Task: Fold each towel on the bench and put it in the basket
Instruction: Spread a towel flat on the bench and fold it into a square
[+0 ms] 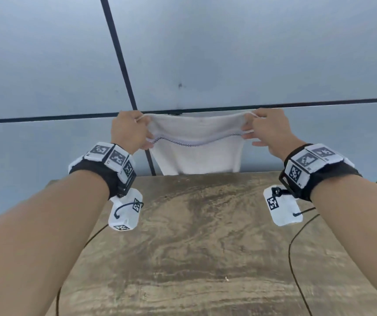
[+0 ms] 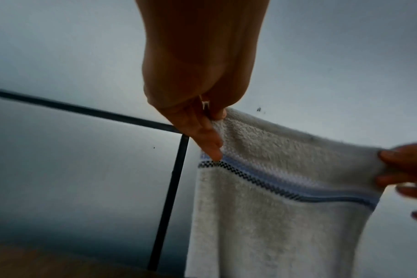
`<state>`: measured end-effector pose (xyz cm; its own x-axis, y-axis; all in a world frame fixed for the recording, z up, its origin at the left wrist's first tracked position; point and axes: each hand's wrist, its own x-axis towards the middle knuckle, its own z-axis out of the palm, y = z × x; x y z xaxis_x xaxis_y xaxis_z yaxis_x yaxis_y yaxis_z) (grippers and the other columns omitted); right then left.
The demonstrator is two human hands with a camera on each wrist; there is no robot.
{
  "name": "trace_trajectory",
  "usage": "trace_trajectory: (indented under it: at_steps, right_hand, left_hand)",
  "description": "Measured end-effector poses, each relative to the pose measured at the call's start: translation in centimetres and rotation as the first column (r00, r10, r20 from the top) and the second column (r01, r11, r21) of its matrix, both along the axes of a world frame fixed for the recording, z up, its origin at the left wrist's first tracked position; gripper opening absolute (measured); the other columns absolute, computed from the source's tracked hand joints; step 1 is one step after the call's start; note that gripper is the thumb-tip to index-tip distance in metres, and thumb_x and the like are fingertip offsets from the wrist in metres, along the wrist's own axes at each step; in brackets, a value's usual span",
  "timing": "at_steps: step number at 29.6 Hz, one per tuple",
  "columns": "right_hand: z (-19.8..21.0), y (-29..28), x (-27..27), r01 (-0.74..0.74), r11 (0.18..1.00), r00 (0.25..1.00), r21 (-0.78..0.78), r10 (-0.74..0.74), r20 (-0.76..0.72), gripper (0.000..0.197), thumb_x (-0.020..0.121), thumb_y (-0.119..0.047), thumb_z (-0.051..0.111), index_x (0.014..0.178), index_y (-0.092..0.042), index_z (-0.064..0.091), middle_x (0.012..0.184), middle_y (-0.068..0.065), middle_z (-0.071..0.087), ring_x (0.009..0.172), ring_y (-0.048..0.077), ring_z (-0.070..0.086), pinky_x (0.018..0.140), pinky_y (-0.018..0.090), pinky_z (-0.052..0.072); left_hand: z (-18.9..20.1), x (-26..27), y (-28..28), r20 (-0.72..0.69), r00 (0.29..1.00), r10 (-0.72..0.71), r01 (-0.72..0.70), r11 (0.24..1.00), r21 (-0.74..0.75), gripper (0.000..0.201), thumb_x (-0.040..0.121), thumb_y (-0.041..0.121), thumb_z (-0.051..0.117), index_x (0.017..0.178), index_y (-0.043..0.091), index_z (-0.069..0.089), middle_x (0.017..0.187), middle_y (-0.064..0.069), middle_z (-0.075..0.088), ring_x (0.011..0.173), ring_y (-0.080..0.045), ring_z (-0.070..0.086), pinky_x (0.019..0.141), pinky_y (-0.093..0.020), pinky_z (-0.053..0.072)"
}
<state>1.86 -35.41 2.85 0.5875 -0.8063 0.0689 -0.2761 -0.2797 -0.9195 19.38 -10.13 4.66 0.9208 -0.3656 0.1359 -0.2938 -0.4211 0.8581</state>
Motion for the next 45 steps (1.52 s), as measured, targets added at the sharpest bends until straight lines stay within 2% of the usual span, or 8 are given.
trace_trajectory:
  at_steps: [4, 10, 18, 24, 28, 35, 40, 45]
  right_hand:
    - [0.1, 0.1, 0.4, -0.018, 0.999, 0.997, -0.039, 0.021, 0.076, 0.019, 0.094, -0.028, 0.062, 0.091, -0.012, 0.073, 0.092, 0.008, 0.074, 0.081, 0.018, 0.075, 0.063, 0.028, 0.049]
    - [1.1, 0.6, -1.2, -0.051, 0.988, 0.993, -0.147, 0.066, 0.096, 0.022, 0.091, -0.038, 0.063, 0.086, -0.018, 0.072, 0.094, 0.013, 0.072, 0.094, 0.032, 0.071, 0.069, 0.041, 0.051]
    - [-0.3, 4.0, -8.1, -0.162, 0.942, 0.982, -0.294, 0.126, -0.137, 0.025, 0.098, -0.029, 0.06, 0.084, -0.014, 0.073, 0.082, 0.016, 0.072, 0.07, 0.027, 0.062, 0.065, 0.032, 0.045]
    - [-2.0, 7.1, -15.6, -0.357, 0.876, 0.899, -0.325, 0.229, -0.373, 0.025, 0.097, -0.03, 0.063, 0.082, -0.011, 0.072, 0.079, 0.013, 0.064, 0.072, 0.024, 0.057, 0.065, 0.035, 0.038]
    - [-4.2, 9.0, -19.4, -0.394, 0.892, 0.885, -0.222, 0.303, -0.354, 0.013, 0.094, -0.032, 0.068, 0.093, -0.024, 0.078, 0.092, 0.001, 0.074, 0.089, 0.023, 0.066, 0.083, 0.041, 0.05]
    - [-5.8, 12.5, -23.0, -0.362, 0.895, 0.925, -0.262, 0.311, -0.217, 0.017, 0.099, -0.025, 0.06, 0.087, -0.025, 0.073, 0.06, -0.01, 0.058, 0.054, 0.003, 0.042, 0.054, 0.02, 0.031]
    - [-6.3, 13.8, -24.6, -0.312, 0.903, 0.95, -0.296, 0.284, -0.132, 0.015, 0.1, -0.023, 0.06, 0.095, -0.024, 0.074, 0.079, 0.014, 0.068, 0.06, 0.017, 0.047, 0.058, 0.029, 0.036]
    - [-5.6, 14.8, -25.9, -0.331, 0.889, 0.943, -0.315, 0.315, -0.103, 0.016, 0.101, -0.024, 0.057, 0.096, -0.018, 0.072, 0.084, 0.011, 0.071, 0.071, 0.026, 0.059, 0.063, 0.028, 0.042]
  left_hand:
    - [-0.5, 0.7, 0.3, 0.011, 1.0, 0.006, -0.003, 0.982, -0.19, 0.016, 0.098, 0.015, 0.054, 0.085, 0.012, 0.063, 0.085, -0.015, 0.064, 0.072, -0.029, 0.063, 0.071, -0.046, 0.062]
    - [0.0, 0.9, 2.4, 0.213, 0.977, 0.003, 0.013, 0.997, -0.072, 0.032, 0.095, 0.038, 0.055, 0.091, 0.008, 0.066, 0.09, -0.016, 0.07, 0.086, -0.032, 0.068, 0.082, -0.05, 0.059]
    - [-1.7, -3.7, 7.0, 0.265, 0.949, -0.172, 0.103, 0.962, 0.253, 0.03, 0.101, 0.025, 0.054, 0.083, 0.004, 0.065, 0.066, -0.006, 0.056, 0.06, -0.019, 0.047, 0.054, -0.029, 0.034]
    - [-3.8, -7.1, 12.4, 0.026, 0.901, -0.433, 0.397, 0.846, 0.355, 0.033, 0.1, 0.031, 0.059, 0.084, 0.002, 0.062, 0.06, 0.001, 0.05, 0.054, -0.014, 0.043, 0.057, -0.028, 0.034]
    - [-4.9, -9.6, 15.1, 0.0, 0.872, -0.49, 0.448, 0.796, 0.407, 0.032, 0.099, 0.032, 0.059, 0.071, 0.016, 0.059, 0.048, 0.013, 0.046, 0.046, -0.002, 0.038, 0.052, -0.022, 0.03]
    - [-5.6, -14.0, 18.1, 0.014, 0.888, -0.459, 0.427, 0.836, 0.346, 0.03, 0.101, 0.036, 0.055, 0.078, 0.019, 0.064, 0.049, 0.014, 0.049, 0.046, -0.001, 0.039, 0.052, -0.024, 0.029]
    - [-6.0, -16.8, 19.4, 0.104, 0.902, -0.419, 0.365, 0.868, 0.336, 0.041, 0.103, 0.039, 0.047, 0.085, 0.003, 0.056, 0.06, 0.004, 0.042, 0.047, -0.005, 0.033, 0.051, -0.025, 0.028]
    - [-6.4, -18.6, 19.8, 0.092, 0.911, -0.401, 0.358, 0.883, 0.303, 0.041, 0.106, 0.036, 0.04, 0.075, 0.01, 0.044, 0.067, -0.001, 0.044, 0.06, -0.015, 0.042, 0.06, -0.031, 0.036]
